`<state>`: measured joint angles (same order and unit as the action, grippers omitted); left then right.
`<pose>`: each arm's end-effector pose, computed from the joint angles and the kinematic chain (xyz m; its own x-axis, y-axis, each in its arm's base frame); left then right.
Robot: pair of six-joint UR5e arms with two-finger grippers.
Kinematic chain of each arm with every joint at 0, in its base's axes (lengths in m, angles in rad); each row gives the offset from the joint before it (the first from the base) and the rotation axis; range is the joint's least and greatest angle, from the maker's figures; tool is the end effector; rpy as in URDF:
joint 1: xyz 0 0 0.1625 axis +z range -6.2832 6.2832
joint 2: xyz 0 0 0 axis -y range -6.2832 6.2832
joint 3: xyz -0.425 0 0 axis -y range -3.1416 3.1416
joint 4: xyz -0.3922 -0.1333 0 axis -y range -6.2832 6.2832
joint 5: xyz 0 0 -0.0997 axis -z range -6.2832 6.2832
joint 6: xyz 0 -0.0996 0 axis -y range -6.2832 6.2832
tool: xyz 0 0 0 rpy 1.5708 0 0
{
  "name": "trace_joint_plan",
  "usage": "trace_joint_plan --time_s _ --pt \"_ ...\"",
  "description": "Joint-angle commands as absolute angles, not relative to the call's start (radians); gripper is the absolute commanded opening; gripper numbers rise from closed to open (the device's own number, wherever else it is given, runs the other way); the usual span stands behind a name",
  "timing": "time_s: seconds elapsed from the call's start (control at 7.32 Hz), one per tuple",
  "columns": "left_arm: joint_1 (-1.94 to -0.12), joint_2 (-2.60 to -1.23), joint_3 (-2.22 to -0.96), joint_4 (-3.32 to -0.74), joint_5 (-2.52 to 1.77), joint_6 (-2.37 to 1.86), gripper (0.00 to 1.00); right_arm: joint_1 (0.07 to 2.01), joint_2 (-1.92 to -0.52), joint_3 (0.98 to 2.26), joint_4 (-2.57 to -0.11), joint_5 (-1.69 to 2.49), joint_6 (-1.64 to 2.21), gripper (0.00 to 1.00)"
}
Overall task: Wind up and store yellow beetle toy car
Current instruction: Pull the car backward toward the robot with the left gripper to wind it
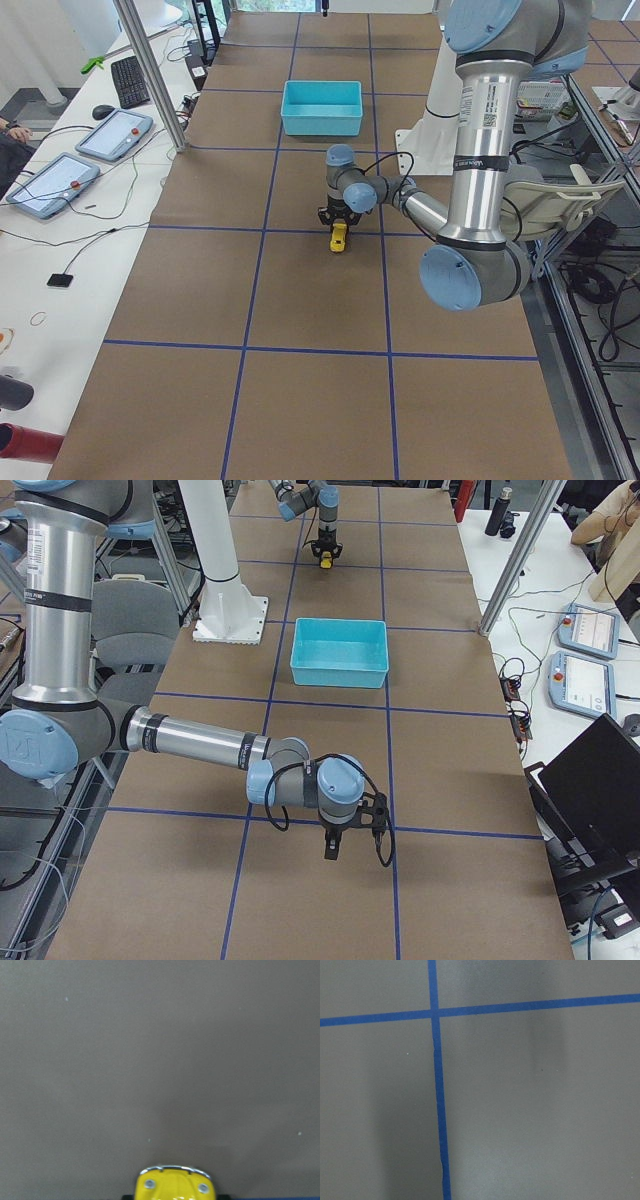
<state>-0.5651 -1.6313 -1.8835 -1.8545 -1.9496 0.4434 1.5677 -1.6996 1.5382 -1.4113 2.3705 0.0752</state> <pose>0.3929 -0.3633 0.4561 -0.0098 0.9999 -0.0025 -0.7357 -0.0055 0.6773 0.0605 -0.4323 0.7166 0.6952 0.0743 0.7150 -0.0493 0.9972 -0.0558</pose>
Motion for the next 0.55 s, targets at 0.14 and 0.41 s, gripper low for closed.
trace_joint_plan --time_s 0.14,0.41 --pt "-0.581 -1.594 -1.896 -1.934 -1.957 0.44 0.27 1.568 -1.701 1.537 -1.413 2.37 0.075 1.0" --pt "-0.618 -1.586 -1.896 -1.954 -1.98 0.439 0.26 1.568 -1.713 1.536 -1.411 2.368 0.072 1.0"
